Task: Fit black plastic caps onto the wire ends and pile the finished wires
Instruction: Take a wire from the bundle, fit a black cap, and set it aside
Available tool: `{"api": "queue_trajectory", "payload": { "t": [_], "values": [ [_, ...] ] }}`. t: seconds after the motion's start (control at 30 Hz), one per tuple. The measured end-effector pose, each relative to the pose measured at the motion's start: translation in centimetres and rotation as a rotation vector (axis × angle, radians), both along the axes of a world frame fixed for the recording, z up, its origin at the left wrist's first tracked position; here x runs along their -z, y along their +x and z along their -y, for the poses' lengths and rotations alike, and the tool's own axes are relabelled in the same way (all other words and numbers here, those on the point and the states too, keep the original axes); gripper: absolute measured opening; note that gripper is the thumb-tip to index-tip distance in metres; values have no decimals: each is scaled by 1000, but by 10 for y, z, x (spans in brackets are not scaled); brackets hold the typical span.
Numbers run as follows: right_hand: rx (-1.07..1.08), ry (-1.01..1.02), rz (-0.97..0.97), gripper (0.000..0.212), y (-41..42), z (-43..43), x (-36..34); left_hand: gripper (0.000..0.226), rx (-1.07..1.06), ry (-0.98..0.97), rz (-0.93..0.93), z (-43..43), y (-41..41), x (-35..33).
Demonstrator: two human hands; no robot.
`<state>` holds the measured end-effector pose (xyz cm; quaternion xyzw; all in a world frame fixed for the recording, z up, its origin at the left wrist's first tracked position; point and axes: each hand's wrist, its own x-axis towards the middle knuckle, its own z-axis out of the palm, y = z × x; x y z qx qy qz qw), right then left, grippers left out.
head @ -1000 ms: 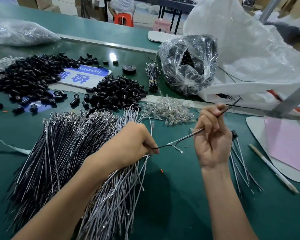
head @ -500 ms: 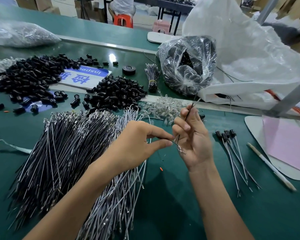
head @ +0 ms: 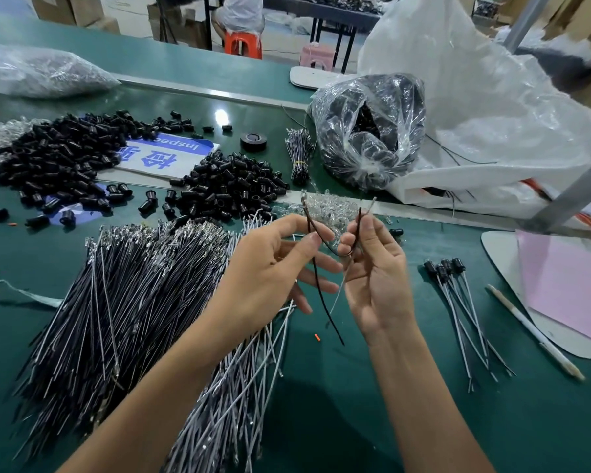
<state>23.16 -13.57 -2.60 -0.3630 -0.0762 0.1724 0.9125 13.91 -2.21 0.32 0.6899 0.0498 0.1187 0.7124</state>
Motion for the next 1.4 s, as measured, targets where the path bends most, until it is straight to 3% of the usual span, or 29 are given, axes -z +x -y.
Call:
{"api": "queue_trajectory", "payload": {
  "t": [0.1,0.27,0.37,0.57,0.67,0.8,0.97,1.13,1.4],
  "values": [
    [-25,2,4,9,-2,-2,0,16,-58,-56,28,1,2,2],
    [-93,44,-18,7,-4,-5,2,7,-256,15,60,-3,3,5],
    [-144,85,-44,7,-4,-5,2,17,-310,-33,77,-2,3,4],
    [-198,87,-54,9,-6,-4,1,6,-333,-87,118,0,4,2],
    [-210,21,-5,14,-8,-5,1,12,-332,-85,132,3,5,1],
    [-271,51,26,5,-11,-6,2,15,-295,-107,145,4,7,0],
    [-68,176,-106,7,4,7,-4,4,-277,-110,127,0,3,0],
    [133,219,-140,7,11,17,-8,9,-264,-107,93,-2,-1,4],
    [185,30,23,8,1,4,-5,14,-117,-60,59,1,1,5]
  ]
}}
